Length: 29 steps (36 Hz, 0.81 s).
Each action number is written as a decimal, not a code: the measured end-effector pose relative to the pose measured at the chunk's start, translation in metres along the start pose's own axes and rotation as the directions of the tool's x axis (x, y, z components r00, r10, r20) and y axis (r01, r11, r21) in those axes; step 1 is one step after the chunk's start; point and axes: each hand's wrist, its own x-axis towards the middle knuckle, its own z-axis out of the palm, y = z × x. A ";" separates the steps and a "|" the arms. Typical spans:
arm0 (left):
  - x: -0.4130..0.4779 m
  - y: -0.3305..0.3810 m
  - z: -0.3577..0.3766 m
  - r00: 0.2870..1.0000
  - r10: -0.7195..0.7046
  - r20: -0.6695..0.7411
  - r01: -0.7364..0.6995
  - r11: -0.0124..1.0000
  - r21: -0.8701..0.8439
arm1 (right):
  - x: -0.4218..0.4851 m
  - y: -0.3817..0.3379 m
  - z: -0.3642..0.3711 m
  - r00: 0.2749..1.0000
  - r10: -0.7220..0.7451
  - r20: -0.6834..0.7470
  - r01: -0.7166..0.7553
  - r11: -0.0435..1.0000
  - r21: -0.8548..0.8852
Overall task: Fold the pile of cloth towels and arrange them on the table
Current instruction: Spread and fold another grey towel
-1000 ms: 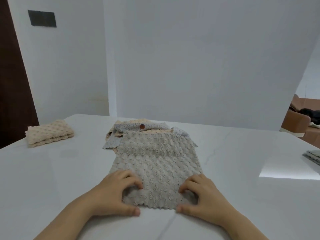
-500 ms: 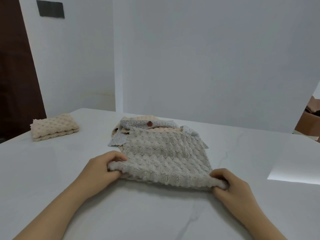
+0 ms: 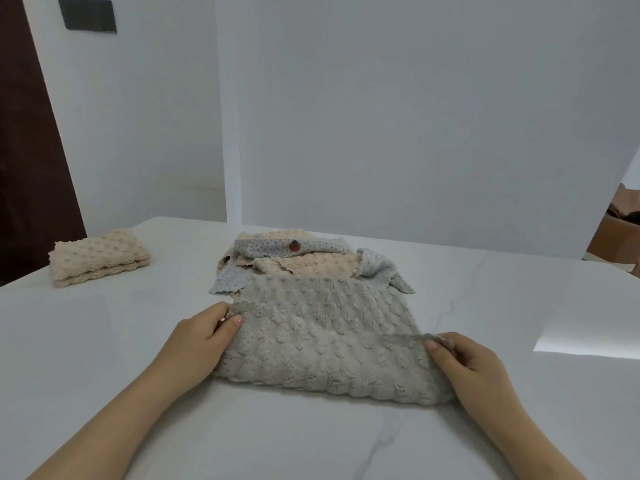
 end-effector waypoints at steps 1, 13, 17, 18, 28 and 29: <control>0.000 0.001 -0.001 1.000 -0.025 0.012 0.025 1.000 -0.006 | 0.000 -0.001 -0.001 1.000 0.010 0.017 -0.010 1.000 -0.002; -0.008 0.007 -0.004 0.998 -0.010 0.064 0.017 0.994 -0.110 | -0.009 -0.011 -0.002 0.999 -0.031 0.025 0.032 0.999 -0.012; -0.007 0.007 -0.005 0.993 -0.055 0.109 0.059 0.998 -0.034 | -0.010 -0.012 -0.001 0.998 -0.015 0.062 0.020 0.997 -0.076; -0.006 0.006 -0.006 0.989 -0.080 0.124 0.085 0.996 -0.041 | -0.009 -0.013 -0.001 0.998 -0.011 0.063 0.017 0.996 -0.085; -0.007 0.004 -0.016 0.951 -0.186 0.247 0.254 0.925 -0.283 | -0.011 -0.019 -0.009 0.999 0.036 0.034 -0.036 0.999 -0.009; -0.006 0.006 -0.017 0.960 -0.182 0.210 0.247 0.906 -0.343 | -0.011 -0.020 -0.009 0.999 0.045 0.008 -0.046 0.998 0.032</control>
